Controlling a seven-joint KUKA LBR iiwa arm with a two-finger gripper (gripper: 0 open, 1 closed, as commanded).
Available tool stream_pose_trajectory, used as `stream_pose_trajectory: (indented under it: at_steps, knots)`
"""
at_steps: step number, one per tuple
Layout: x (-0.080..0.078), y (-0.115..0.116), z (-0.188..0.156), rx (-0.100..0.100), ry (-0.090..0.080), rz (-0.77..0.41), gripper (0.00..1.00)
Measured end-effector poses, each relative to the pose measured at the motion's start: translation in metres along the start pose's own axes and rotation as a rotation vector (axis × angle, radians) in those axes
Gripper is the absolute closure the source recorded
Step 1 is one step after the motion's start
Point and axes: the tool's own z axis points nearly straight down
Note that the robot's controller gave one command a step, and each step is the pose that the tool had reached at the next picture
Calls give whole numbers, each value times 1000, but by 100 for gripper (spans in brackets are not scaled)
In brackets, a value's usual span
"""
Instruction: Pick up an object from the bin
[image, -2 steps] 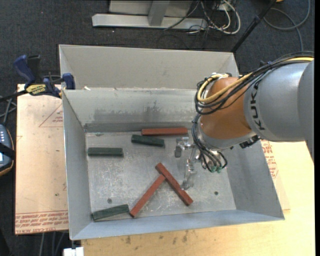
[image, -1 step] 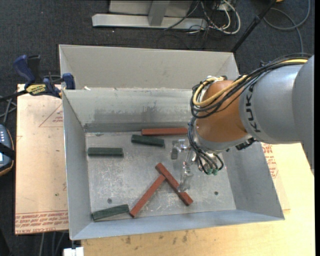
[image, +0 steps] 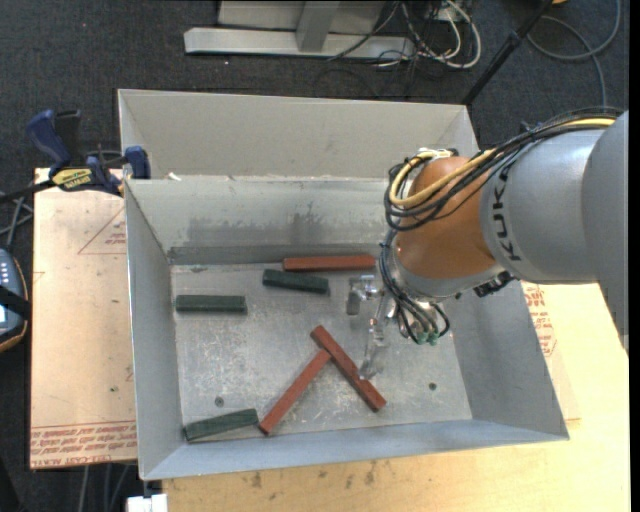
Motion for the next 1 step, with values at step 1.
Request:
stream_pose_trajectory:
  at_steps: [1]
  knots:
    - [59, 58, 30, 0, -8, -96, 100]
